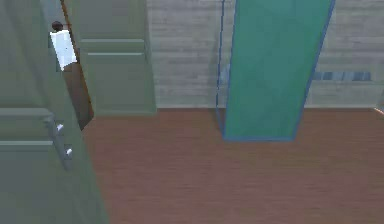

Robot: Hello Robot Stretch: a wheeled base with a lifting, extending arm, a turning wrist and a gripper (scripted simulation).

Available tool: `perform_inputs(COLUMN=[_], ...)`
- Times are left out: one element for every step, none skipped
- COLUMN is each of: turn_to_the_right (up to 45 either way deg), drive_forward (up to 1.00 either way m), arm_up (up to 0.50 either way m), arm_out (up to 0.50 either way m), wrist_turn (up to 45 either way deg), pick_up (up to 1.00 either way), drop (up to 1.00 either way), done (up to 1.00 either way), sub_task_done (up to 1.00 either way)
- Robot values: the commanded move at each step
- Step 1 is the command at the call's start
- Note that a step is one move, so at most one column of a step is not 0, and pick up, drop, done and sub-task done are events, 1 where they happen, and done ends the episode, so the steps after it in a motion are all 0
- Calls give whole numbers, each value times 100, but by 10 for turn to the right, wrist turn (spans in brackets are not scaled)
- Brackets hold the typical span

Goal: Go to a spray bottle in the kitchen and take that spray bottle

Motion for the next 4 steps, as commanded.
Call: perform_inputs(turn_to_the_right=[60,0,-150,0], drive_forward=[0,55,0,85], arm_up=[0,0,0,0], arm_out=[0,0,0,0], wrist_turn=[0,0,0,0], pick_up=[0,0,0,0], drop=[0,0,0,0], done=[0,0,0,0], sub_task_done=[0,0,0,0])
